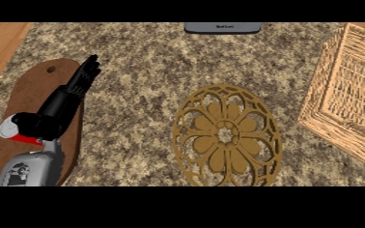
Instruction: Pick the cupcake from the placemat and place it in the basket
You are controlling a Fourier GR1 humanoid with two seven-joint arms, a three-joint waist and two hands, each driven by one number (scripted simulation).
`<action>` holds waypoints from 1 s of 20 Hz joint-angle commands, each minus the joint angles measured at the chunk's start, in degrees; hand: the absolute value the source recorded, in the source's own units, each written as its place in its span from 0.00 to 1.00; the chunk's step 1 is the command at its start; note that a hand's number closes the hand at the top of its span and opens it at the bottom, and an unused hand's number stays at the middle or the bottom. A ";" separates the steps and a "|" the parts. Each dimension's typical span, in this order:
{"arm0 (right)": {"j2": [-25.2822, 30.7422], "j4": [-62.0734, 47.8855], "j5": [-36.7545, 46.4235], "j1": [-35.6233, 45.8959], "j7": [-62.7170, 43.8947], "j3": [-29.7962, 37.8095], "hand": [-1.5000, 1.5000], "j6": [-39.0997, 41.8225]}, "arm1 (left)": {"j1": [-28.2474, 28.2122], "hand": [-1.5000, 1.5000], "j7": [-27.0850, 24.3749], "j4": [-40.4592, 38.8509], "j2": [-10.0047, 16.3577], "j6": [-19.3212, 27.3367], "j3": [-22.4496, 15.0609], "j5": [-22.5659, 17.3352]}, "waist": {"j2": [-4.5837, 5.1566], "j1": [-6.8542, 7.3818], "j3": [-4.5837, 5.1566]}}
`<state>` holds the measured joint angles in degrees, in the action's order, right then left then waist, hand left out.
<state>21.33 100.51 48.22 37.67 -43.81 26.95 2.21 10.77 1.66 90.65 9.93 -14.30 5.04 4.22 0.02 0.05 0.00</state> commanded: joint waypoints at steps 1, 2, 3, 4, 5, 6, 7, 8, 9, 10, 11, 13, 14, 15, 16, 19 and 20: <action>1.55 -4.44 -3.11 -3.13 4.23 1.53 1.00 -2.21 | 0.41 0.50 3.84 3.85 -1.74 2.17 -1.74 1.47 | -0.04 0.09 -0.02; 4.61 -6.81 -6.19 -2.38 6.16 4.02 1.00 -0.64 | -0.23 0.50 0.61 0.45 -1.71 1.46 -1.82 1.87 | 0.00 -0.02 -0.01; 3.18 -7.54 -5.27 -4.12 6.60 2.91 1.00 -2.34 | -1.50 0.50 -0.70 1.06 -0.61 0.71 -0.30 0.90 | 0.00 0.10 0.00; -0.57 -8.71 -3.06 -8.21 10.54 2.12 1.00 -7.57 | -2.58 0.50 -0.95 2.33 0.81 -1.43 0.62 -0.93 | 0.06 0.31 -0.03; 4.16 -8.51 -7.53 -6.49 11.72 5.12 1.00 -4.26 | 4.89 0.50 3.68 -0.57 1.00 -0.38 1.74 -1.40 | 0.03 -0.22 -0.02; 2.37 -12.36 -4.59 -6.67 13.15 3.21 1.00 -9.13 | 2.14 0.50 1.26 -1.44 0.16 -0.28 0.11 0.27 | 0.08 0.08 -0.01; 3.03 -11.00 -4.97 -7.52 12.59 2.60 1.00 -8.41 | 2.45 0.50 0.62 -2.15 -0.70 0.46 0.31 0.08 | 0.03 -0.02 0.00; 5.26 -13.44 -7.82 -9.80 18.26 6.92 1.00 -8.99 | -0.64 0.50 4.32 5.16 -1.48 0.66 -1.14 -0.29 | -0.03 0.17 -0.05; 0.71 -12.65 -3.68 -9.98 16.77 2.61 1.00 -14.18 | -0.57 0.50 0.48 1.30 -1.13 0.53 -1.09 1.05 | 0.04 0.16 -0.01; 6.25 -18.44 -8.67 -7.88 20.45 7.24 1.00 -11.88 | -1.72 0.50 2.90 4.81 -1.34 0.46 -1.10 0.08 | 0.02 0.31 -0.03; 5.06 -17.18 -6.62 -9.75 22.93 4.97 1.00 -13.85 | -0.32 0.50 -2.27 -1.53 -0.05 -0.67 0.01 0.62 | 0.10 0.07 -0.01; 5.60 -22.41 -4.41 -6.62 22.69 3.35 1.00 -17.02 | -1.85 0.50 -4.06 -2.07 -2.40 2.12 -2.32 3.93 | 0.12 0.30 0.00; 6.15 -24.74 -5.28 -6.77 24.47 4.05 1.00 -18.52 | -2.81 0.50 -1.62 2.00 -2.77 2.21 -3.16 3.73 | 0.06 0.38 -0.01; 6.33 -19.21 -6.47 -10.93 24.05 4.44 1.00 -16.60 | -2.91 0.50 -0.13 2.66 -1.20 -0.26 -0.90 0.36 | -0.04 0.08 0.00; 6.74 -25.81 -5.25 -5.26 25.48 6.41 1.00 -22.87 | -1.20 0.50 -0.43 0.77 0.02 -0.80 -0.05 0.34 | 0.15 0.55 -0.02; 7.01 -28.78 -13.32 -5.15 29.44 10.57 0.00 -23.49 | -0.41 0.50 -2.63 -2.17 -1.88 1.60 -1.25 2.77 | 0.14 0.14 -0.03; 7.48 -28.67 -14.30 -8.27 31.47 11.23 0.00 -23.59 | -4.61 0.50 -0.67 4.31 -3.11 1.65 -3.00 2.55 | -0.01 0.26 -0.04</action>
<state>27.35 75.57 38.67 30.67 -17.25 35.10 -19.16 9.03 0.79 91.71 8.32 -13.33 3.76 6.00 0.10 0.32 -0.02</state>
